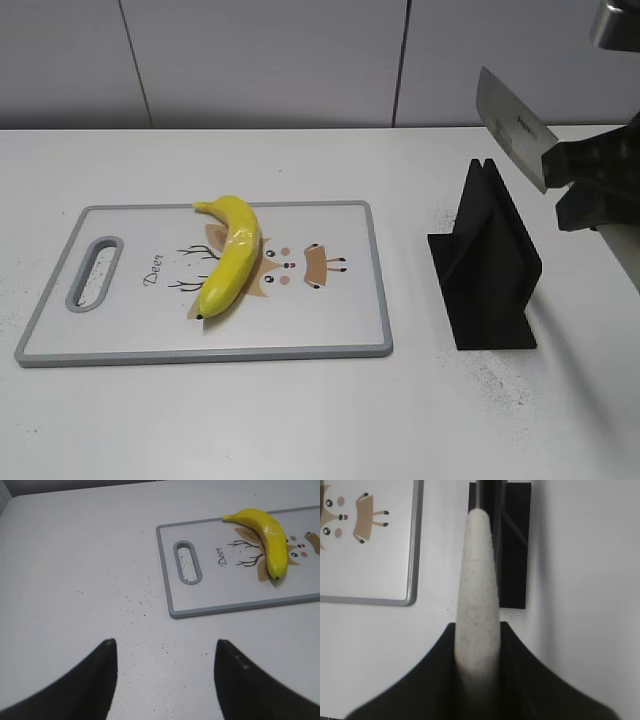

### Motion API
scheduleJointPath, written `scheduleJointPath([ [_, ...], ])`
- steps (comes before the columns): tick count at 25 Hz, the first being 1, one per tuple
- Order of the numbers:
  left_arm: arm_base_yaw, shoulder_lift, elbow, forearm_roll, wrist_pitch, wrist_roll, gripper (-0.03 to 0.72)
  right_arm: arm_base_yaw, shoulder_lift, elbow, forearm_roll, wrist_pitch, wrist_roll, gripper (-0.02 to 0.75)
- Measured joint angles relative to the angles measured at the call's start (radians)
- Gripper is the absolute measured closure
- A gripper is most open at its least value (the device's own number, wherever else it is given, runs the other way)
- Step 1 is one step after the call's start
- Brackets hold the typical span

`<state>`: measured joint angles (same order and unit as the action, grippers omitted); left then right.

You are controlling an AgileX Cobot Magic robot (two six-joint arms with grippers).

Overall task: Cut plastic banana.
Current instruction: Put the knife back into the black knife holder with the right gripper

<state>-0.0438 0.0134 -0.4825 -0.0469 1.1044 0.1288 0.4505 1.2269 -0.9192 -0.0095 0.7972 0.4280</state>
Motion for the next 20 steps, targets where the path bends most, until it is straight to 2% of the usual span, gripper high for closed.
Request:
scheduleJointPath([
  [4, 0.0, 0.0, 0.005, 0.013, -0.002, 0.0, 0.103, 0.0, 0.0, 0.0, -0.006, -0.039, 0.019, 0.577],
  [9, 0.0, 0.0, 0.005, 0.018, -0.005, -0.016, 0.104, 0.0, 0.027, 0.0, -0.07, -0.052, 0.078, 0.577],
  [20, 0.0, 0.0, 0.005, 0.022, -0.005, -0.044, 0.104, 0.0, 0.074, 0.0, -0.073, -0.091, 0.089, 0.577],
])
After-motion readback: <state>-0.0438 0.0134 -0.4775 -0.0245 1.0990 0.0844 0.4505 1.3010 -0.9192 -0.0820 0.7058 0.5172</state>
